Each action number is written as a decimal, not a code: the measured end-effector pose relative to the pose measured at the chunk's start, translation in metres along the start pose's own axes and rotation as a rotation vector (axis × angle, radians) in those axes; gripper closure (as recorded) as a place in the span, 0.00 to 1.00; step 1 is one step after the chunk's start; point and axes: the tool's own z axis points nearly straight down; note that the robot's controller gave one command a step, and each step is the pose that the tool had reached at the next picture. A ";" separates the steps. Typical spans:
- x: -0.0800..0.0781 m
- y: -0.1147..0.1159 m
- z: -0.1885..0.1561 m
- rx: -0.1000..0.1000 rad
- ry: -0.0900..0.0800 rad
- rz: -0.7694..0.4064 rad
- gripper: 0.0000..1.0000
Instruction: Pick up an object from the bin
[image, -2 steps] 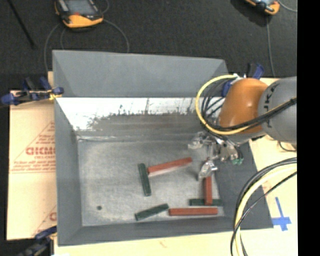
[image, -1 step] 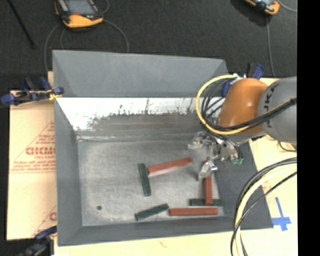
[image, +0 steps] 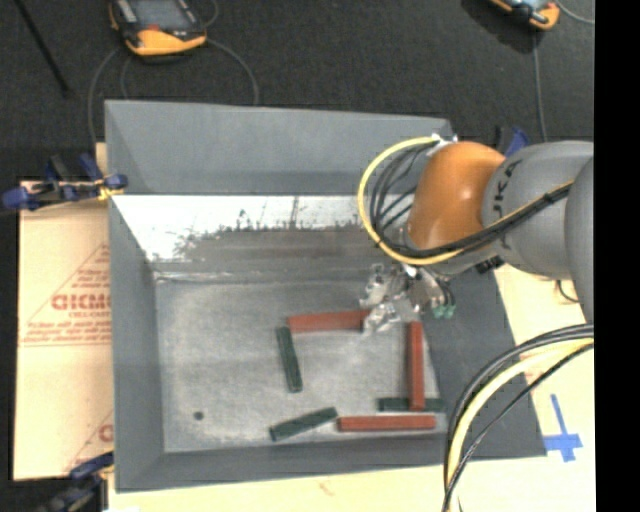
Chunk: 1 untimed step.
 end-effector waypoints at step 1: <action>0.000 0.000 0.000 0.000 0.000 -0.001 1.00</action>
Offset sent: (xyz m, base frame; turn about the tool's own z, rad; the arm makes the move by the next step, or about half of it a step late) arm -0.0144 -0.0098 0.1422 -0.0291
